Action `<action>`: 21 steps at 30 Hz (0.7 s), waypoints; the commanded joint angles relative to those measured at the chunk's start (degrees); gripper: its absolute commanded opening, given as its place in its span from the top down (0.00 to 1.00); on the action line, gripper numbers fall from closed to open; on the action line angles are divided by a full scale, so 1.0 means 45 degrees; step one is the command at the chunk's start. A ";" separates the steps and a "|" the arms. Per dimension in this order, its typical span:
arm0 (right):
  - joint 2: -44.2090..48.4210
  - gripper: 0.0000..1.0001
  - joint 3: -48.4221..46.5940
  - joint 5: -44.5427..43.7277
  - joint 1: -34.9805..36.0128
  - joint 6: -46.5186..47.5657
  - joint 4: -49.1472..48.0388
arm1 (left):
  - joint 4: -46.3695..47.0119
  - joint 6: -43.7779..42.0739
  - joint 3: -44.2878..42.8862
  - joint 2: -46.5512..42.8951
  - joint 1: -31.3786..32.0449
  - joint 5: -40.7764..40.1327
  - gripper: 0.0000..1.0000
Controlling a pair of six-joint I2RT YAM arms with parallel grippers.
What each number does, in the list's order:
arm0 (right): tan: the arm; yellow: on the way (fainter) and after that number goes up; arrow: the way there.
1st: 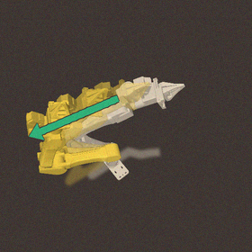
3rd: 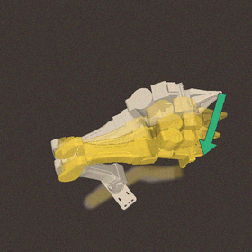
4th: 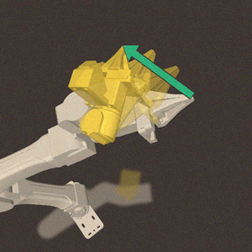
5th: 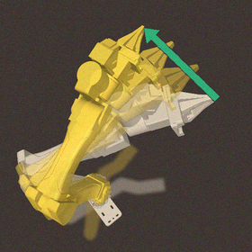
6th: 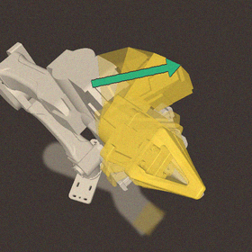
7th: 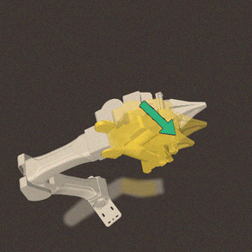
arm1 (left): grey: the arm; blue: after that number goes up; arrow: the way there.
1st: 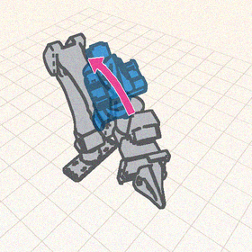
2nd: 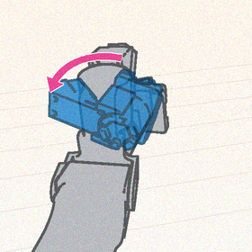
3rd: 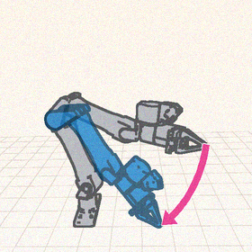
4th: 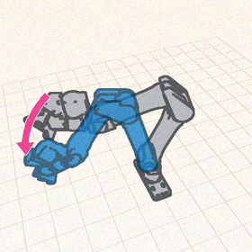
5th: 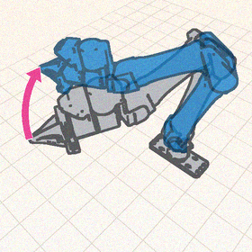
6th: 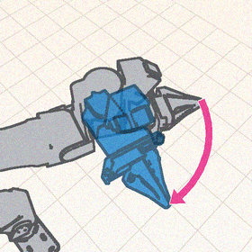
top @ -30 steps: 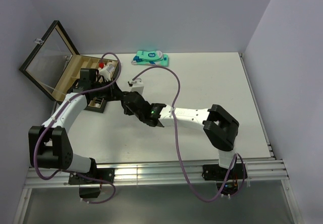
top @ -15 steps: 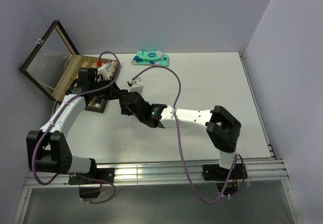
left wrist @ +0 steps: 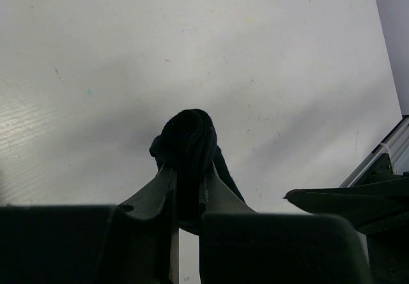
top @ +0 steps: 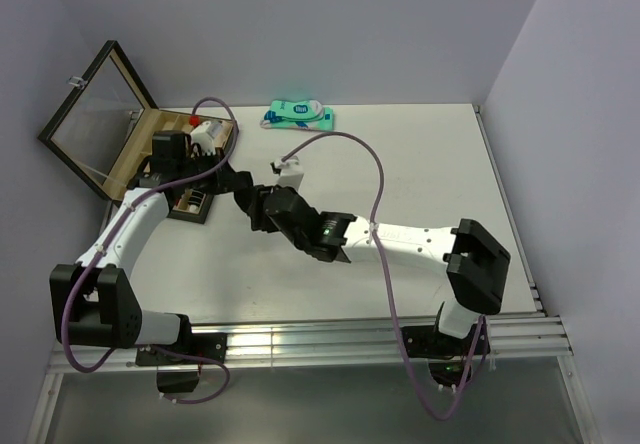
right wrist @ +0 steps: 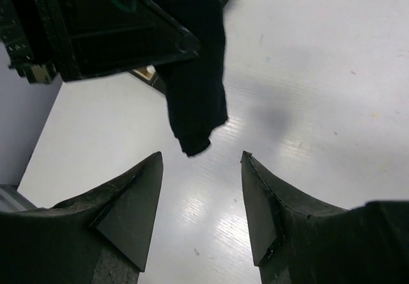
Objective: Roll the socks
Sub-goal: Place the sock in the storage box.
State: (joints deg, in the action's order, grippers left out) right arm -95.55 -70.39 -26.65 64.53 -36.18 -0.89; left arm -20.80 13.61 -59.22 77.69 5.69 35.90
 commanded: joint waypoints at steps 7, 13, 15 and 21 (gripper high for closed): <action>0.2479 0.39 0.1930 -0.1205 -0.0102 -0.0475 -0.0019 | 0.0111 -0.1791 -0.1935 -0.0391 -0.0288 -0.1745 1.00; 0.3944 0.38 0.3336 -0.0836 -0.0921 -0.0377 -0.0349 | -0.0553 -0.4408 -0.4921 0.1814 -0.1224 -0.3091 1.00; 0.4200 0.38 0.3688 -0.0776 -0.1272 -0.0144 -0.0448 | -0.0748 -0.5186 -0.6341 0.3194 -0.1888 -0.3056 1.00; 0.4573 0.38 0.4060 -0.0678 -0.1898 0.0423 -0.0565 | -0.1607 -0.7236 -1.0448 0.7140 -0.2671 -0.3700 1.00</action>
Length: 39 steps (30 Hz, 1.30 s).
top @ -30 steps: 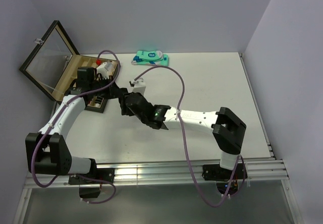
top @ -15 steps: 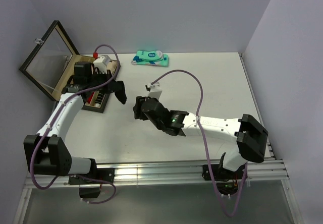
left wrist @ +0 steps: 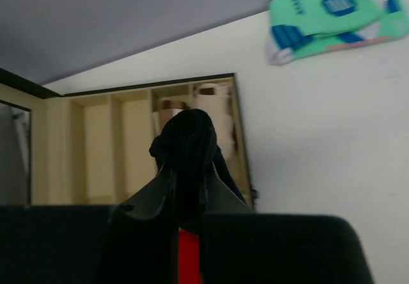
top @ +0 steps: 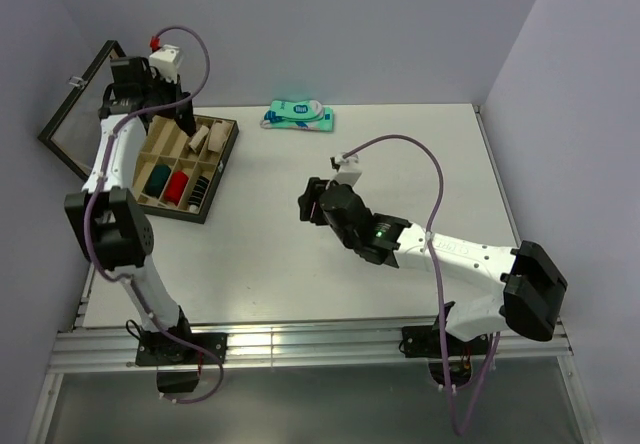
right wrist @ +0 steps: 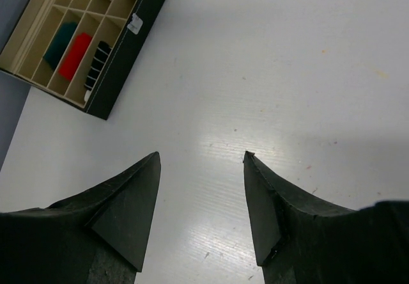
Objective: Roll the socks
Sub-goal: Place the sock in the storage box.
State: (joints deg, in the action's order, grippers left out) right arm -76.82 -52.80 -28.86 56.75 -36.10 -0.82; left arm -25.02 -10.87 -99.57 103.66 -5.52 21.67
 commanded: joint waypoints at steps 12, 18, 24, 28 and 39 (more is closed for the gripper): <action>0.0235 0.38 0.0892 0.0027 -0.0600 0.0931 -0.1204 | -0.1259 -0.4417 -0.6605 0.6671 -0.0238 -0.2568 1.00; -0.0253 0.38 0.0756 0.0359 -0.0639 0.1126 -0.1302 | -0.0885 -0.4849 -0.6525 0.7100 -0.0316 -0.3079 1.00; -0.0781 0.38 0.0580 0.0613 -0.0697 0.1166 -0.1400 | -0.1316 -0.5279 -0.6448 0.7531 -0.0414 -0.3000 1.00; -0.0918 0.39 0.0560 0.0788 -0.0678 0.1147 -0.1458 | -0.1529 -0.5220 -0.6213 0.7648 -0.0414 -0.2902 1.00; -0.1074 0.39 0.0560 0.0984 -0.0697 0.1069 -0.1380 | -0.4186 -0.4830 -0.7326 0.8625 -0.0356 -0.1750 1.00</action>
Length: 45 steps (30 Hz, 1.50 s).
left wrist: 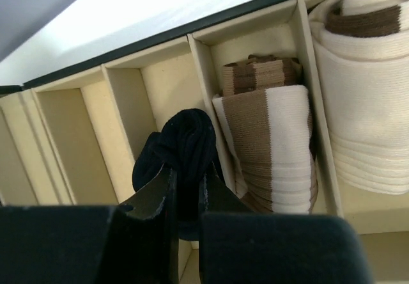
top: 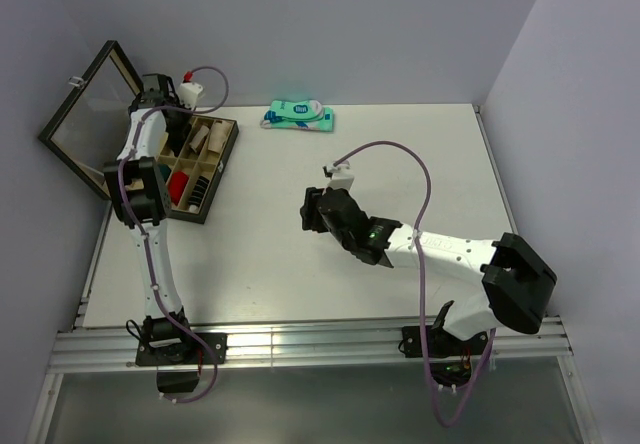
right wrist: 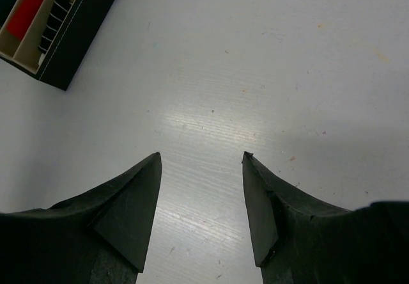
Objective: Roll the socks
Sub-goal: Place the sock in the storage box.
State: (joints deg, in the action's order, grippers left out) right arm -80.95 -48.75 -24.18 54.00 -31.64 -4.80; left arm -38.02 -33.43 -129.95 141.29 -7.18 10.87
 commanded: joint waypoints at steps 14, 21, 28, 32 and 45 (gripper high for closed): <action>-0.0332 0.41 -0.0260 0.0120 -0.0085 -0.0020 -0.0632 | -0.2997 0.0030 0.0005 -0.0146 0.0111 0.2875 1.00; -0.0566 0.41 -0.0475 0.0237 -0.0085 -0.0001 -0.0458 | -0.3465 0.0572 -0.0983 0.0495 0.0190 0.2391 1.00; -0.0605 0.41 -0.0455 0.0277 -0.0085 -0.0079 -0.0340 | -0.1922 0.1570 -0.0535 0.0573 -0.0006 0.0476 1.00; -0.0684 0.41 -0.0494 0.0394 -0.0085 -0.0118 -0.0301 | -0.2078 0.1590 -0.0907 0.1198 -0.0045 -0.0402 1.00; -0.1016 0.42 -0.0689 0.0570 -0.0066 -0.0235 -0.0223 | -0.1199 0.1530 -0.0204 0.1082 -0.0065 -0.1831 0.78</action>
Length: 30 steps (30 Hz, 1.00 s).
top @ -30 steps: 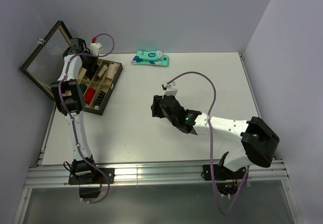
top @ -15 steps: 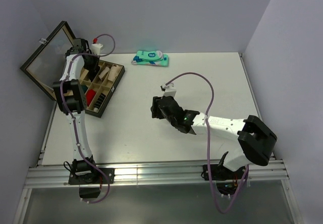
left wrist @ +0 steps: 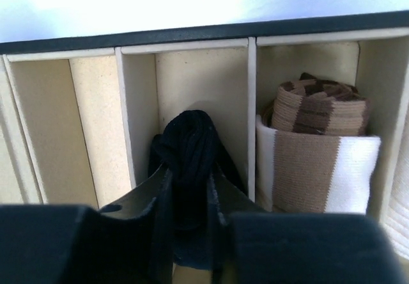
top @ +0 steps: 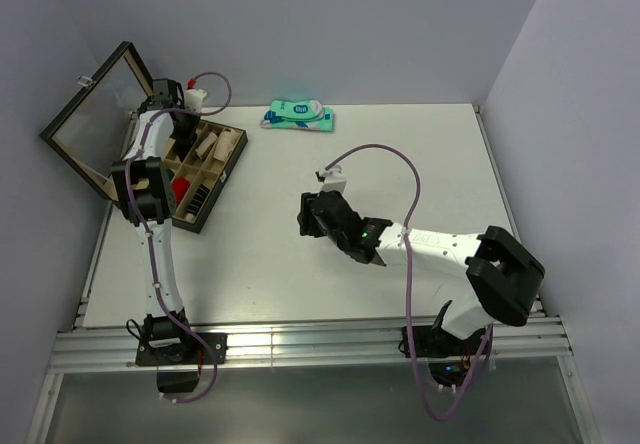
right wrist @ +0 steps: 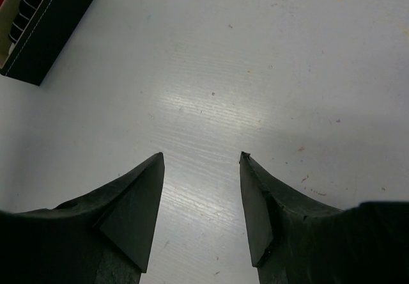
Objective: Roll the socks
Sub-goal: Place the sock in the storage box.
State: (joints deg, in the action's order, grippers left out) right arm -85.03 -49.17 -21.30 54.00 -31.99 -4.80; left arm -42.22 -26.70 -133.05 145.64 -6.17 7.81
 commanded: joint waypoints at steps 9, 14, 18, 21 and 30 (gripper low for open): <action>-0.0166 0.42 -0.0675 -0.0033 -0.0047 -0.0138 -0.0203 | 0.0768 0.0094 0.1501 -0.1329 -0.0229 -0.0643 0.55; -0.0302 0.43 -0.0793 0.0026 -0.0066 -0.0118 -0.0203 | 0.0982 -0.0122 0.1657 -0.1973 -0.0093 -0.0525 0.52; -0.0419 0.43 -0.0890 0.0026 -0.0066 -0.0060 -0.0184 | 0.1139 -0.0219 0.1716 -0.2423 -0.0093 -0.0428 0.49; -0.0459 0.42 -0.1007 0.0046 -0.0066 -0.0060 -0.0165 | 0.1159 -0.0258 0.1696 -0.2618 -0.0093 -0.0389 0.47; -0.0616 0.41 -0.1320 -0.0013 -0.0047 0.0038 -0.0028 | 0.0769 -0.0375 0.1559 -0.3146 -0.0073 -0.0350 0.43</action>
State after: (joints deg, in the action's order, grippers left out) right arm -87.77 -52.51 -20.40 54.00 -32.03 -4.62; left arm -37.91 -27.46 -125.14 135.96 -6.37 6.59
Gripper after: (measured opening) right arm 0.590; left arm 0.568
